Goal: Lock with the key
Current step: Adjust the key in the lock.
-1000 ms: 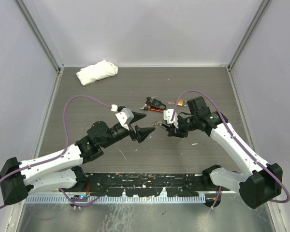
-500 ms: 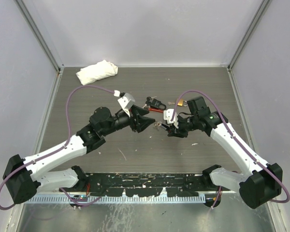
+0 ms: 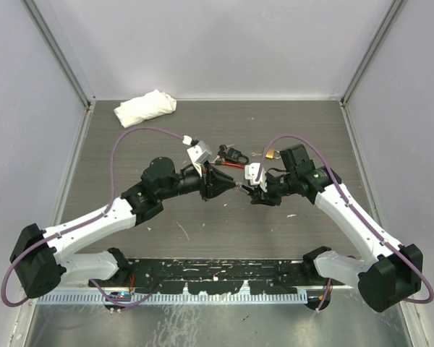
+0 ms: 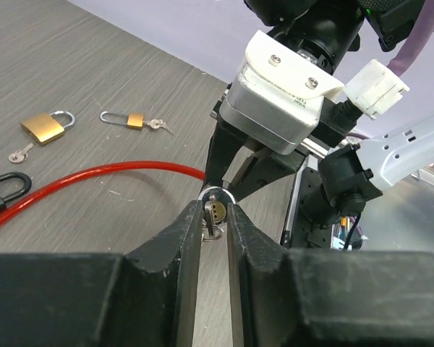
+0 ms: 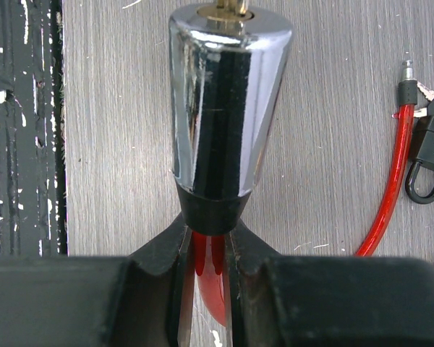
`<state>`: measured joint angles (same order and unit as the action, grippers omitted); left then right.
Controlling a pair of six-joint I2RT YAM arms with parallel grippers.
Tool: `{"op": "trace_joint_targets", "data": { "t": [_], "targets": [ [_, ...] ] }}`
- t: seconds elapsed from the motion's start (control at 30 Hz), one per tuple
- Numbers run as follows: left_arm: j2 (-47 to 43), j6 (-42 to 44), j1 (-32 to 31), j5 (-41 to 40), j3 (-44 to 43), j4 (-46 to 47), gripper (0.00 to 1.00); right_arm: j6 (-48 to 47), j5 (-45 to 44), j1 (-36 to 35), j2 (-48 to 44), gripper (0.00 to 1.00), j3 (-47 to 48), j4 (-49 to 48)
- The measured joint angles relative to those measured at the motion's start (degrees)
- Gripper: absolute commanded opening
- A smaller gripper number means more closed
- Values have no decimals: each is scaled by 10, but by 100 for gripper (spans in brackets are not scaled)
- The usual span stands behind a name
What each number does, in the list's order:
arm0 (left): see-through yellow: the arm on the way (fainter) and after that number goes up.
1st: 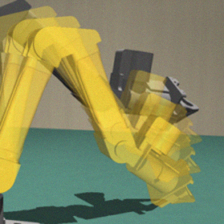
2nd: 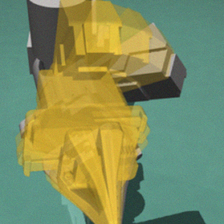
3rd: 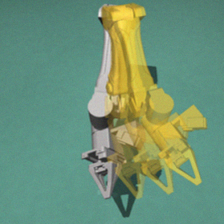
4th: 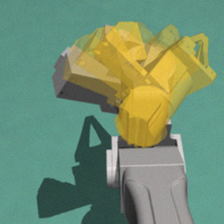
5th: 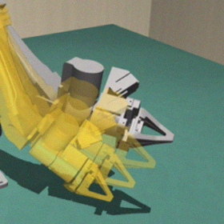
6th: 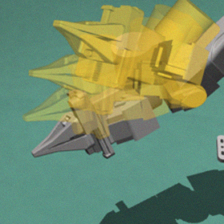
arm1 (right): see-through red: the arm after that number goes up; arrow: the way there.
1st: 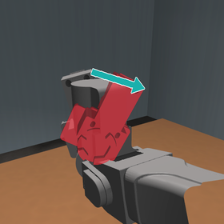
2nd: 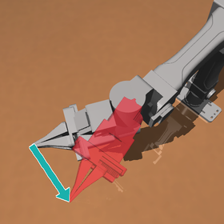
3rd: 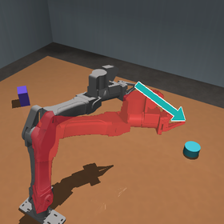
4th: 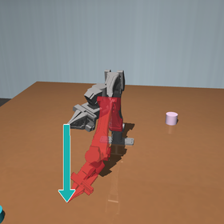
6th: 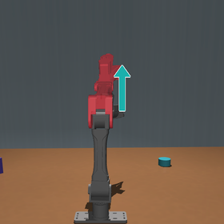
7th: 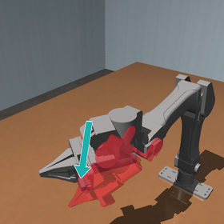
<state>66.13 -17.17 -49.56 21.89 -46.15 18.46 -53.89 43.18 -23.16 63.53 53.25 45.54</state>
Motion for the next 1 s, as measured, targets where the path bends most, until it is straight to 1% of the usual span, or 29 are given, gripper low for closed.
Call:
{"op": "trace_joint_targets", "data": {
  "t": [0.1,0.2,0.33,0.43,0.57,0.87,1.0],
  "targets": [
    [5,3,2,8,-7,-3,8,0,0,0,0,1,0,0],
    [9,15,4,21,-11,-5,1,0,0,0,0,1,0,0],
    [12,47,10,45,-14,-8,0,0,0,0,0,1,0,2],
    [12,93,13,65,-14,-16,0,-1,0,0,0,1,0,3],
    [12,187,14,94,-19,-37,0,-3,-2,0,0,1,0,10],
    [12,437,14,150,-39,-103,0,-9,0,0,0,1,0,17],
    [12,505,14,165,-40,-115,0,-13,0,0,0,1,0,22]
  ]
}}
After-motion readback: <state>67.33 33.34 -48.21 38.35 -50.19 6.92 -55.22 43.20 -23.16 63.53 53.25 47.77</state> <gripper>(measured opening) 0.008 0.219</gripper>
